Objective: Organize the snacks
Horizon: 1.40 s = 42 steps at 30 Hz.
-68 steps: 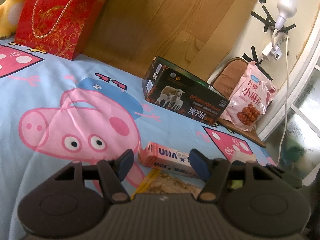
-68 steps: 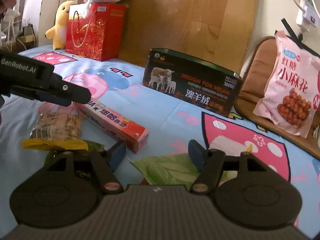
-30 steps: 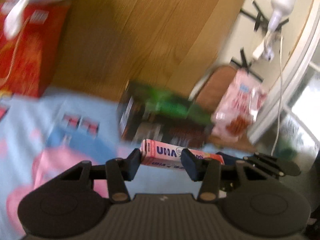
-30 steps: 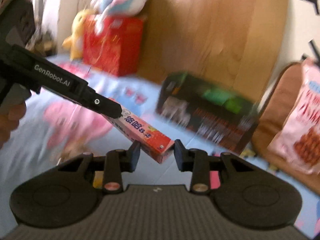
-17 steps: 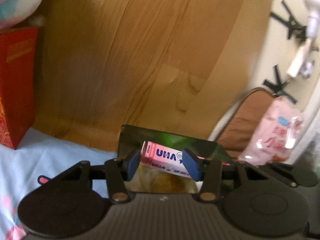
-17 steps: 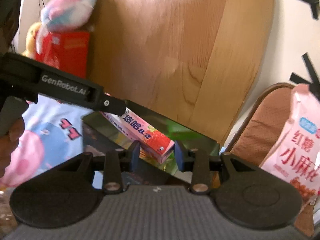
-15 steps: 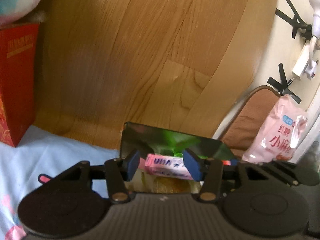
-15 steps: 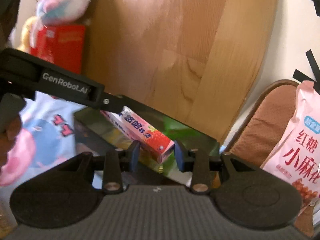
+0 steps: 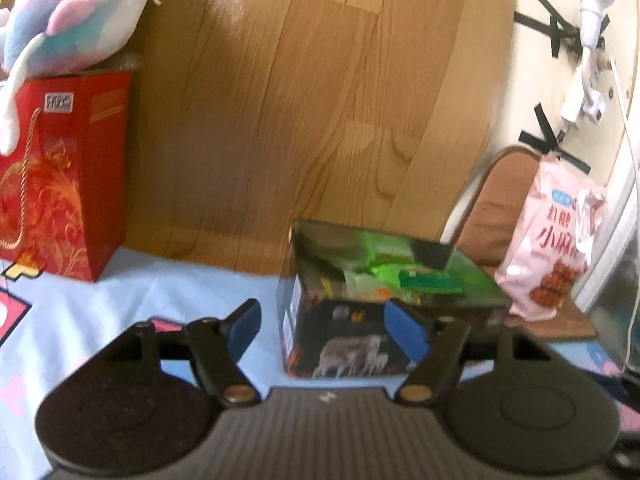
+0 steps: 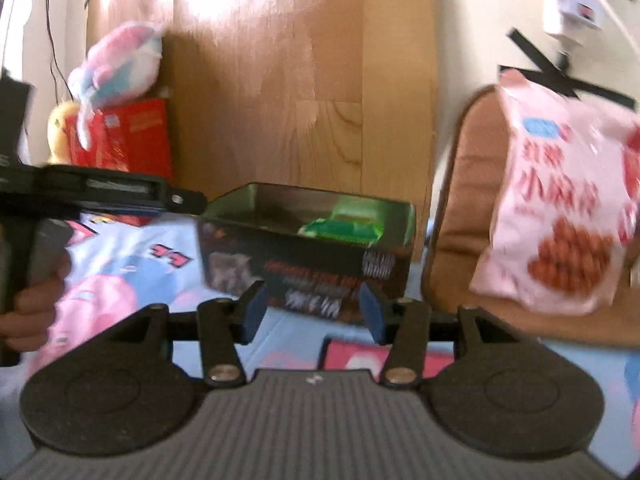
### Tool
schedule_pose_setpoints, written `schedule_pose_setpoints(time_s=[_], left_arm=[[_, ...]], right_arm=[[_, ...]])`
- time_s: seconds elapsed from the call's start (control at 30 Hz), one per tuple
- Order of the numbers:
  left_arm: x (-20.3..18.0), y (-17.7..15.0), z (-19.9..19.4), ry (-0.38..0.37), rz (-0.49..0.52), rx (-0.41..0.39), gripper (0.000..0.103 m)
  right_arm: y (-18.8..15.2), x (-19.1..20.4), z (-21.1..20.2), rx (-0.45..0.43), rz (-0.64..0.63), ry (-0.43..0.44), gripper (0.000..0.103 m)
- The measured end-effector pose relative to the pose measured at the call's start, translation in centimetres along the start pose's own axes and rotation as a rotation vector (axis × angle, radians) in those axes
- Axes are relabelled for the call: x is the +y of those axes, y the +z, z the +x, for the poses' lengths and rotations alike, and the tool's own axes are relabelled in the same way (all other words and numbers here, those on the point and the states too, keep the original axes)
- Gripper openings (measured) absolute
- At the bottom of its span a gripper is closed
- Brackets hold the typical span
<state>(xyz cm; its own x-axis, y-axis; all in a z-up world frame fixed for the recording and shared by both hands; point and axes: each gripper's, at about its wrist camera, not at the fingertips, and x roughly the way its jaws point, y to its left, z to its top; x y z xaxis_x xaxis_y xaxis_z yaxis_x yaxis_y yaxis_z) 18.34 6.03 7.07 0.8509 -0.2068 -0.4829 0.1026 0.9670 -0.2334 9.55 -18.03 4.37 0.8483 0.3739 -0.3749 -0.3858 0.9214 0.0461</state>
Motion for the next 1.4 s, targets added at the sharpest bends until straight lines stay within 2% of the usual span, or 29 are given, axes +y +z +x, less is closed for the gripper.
schedule_pose_setpoints(time_s=[0.17,0.4,0.53,0.73,1.4], left_arm=[[0.2,-1.7,-1.4,0.009,0.007,0.04,0.07],[1.3,-4.4,-3.5,0.029,-0.025,0.089,0.07],[2.7,-5.9,-4.3,0.037,-0.077,0.096,0.07],[4.8,-7.1,-4.1,0.042,-0.151,0.092,0.07],[5.3,-7.0,-4.3,-0.002,-0.15,0.077,0.07]], right_arm=[[-2.1,1.9,-2.8,-0.04,0.037,0.097,0.062],[-4.5,5.6,-3.8,0.037,-0.025,0.218,0.062],[-5.4,7.4,-3.4,0.069,-0.076,0.231,0.062],[-5.9,8.3,-2.0,0.108,-0.069,0.226,0.063],[-6.3,9.6,-2.6,0.112,-0.123,0.184,0.063]])
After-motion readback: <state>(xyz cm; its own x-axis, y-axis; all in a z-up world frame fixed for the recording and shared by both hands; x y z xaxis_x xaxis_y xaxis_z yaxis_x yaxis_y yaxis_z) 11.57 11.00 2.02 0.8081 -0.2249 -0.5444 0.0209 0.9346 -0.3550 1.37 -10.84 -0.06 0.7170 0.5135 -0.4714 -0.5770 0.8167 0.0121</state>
